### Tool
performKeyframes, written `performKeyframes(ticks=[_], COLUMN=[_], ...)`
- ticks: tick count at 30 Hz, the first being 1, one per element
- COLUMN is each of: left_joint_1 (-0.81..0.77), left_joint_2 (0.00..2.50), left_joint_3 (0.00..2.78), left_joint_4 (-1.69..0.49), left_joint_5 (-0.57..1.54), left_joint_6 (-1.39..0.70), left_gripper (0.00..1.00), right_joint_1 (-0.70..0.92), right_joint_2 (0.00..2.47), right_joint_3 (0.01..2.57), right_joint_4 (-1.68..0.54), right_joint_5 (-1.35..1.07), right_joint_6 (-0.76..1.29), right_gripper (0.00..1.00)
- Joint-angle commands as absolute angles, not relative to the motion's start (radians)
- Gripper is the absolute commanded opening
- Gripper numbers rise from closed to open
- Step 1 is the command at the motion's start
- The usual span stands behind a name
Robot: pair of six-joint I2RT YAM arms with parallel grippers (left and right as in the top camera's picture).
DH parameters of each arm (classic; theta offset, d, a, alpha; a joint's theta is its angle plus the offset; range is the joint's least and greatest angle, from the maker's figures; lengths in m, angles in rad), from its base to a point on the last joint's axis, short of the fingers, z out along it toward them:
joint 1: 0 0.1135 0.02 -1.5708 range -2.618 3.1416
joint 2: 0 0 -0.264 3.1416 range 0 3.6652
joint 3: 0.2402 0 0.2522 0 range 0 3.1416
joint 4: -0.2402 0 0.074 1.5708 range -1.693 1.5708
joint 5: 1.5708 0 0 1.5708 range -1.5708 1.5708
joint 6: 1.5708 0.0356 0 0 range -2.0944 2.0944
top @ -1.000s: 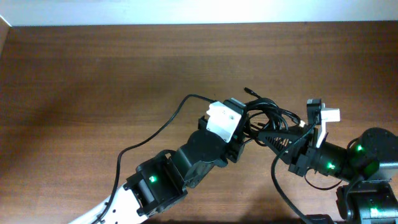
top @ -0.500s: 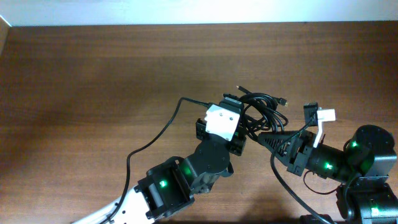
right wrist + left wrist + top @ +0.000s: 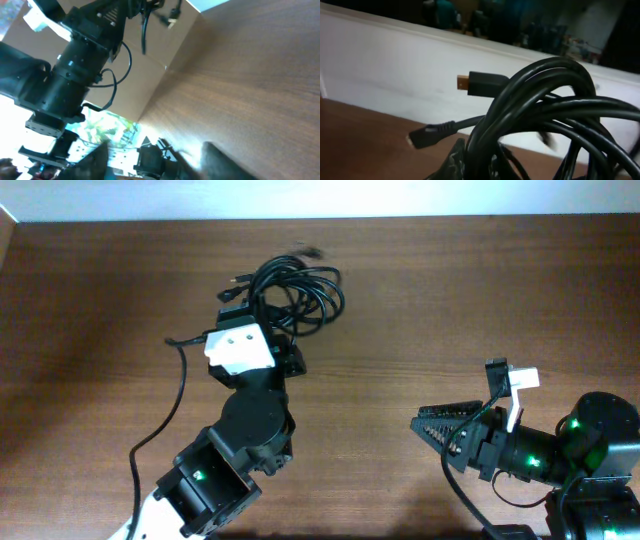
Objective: Untangle cables
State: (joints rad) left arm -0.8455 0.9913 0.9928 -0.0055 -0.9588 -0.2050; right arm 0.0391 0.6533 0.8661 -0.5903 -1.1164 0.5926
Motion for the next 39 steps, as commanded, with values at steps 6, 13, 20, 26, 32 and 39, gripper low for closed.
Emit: performKeyframes(ticks=[6,13,20,26,32,39], left_joint_1=[-0.852,-0.852,-0.852,-0.852,-0.852,-0.853], left_joint_2=[0.986,0.935,0.956,0.956,0.949,0.949], left_joint_3=[1.013,1.013,1.013,1.013,1.013,1.013], left_joint_4=[-0.274,-0.296,-0.256,-0.258,-0.316,-0.262], left_joint_5=[-0.076,0.138,0.104,0.129,0.003,0.265], left_joint_6=[0.181,0.377,0.376,0.303,0.275,0.247], left_gripper=[0.00,0.00,0.00,0.00,0.00,0.00], right_joint_1=[0.039,0.039,0.039,0.039,0.039,0.039], right_joint_2=[0.651,0.651,0.651,0.652,0.652,0.654], right_joint_3=[0.876,0.876,0.876,0.876,0.876,0.876], right_joint_4=[-0.422,-0.426,-0.426,-0.426,-0.376,-0.394], right_joint_5=[-0.945,-0.908,-1.198,-1.247,-1.218,-1.086], right_joint_6=[0.584,0.556,0.440,0.423,0.426,0.425], right_gripper=[0.76,0.61,0.56,0.56,0.98,0.55])
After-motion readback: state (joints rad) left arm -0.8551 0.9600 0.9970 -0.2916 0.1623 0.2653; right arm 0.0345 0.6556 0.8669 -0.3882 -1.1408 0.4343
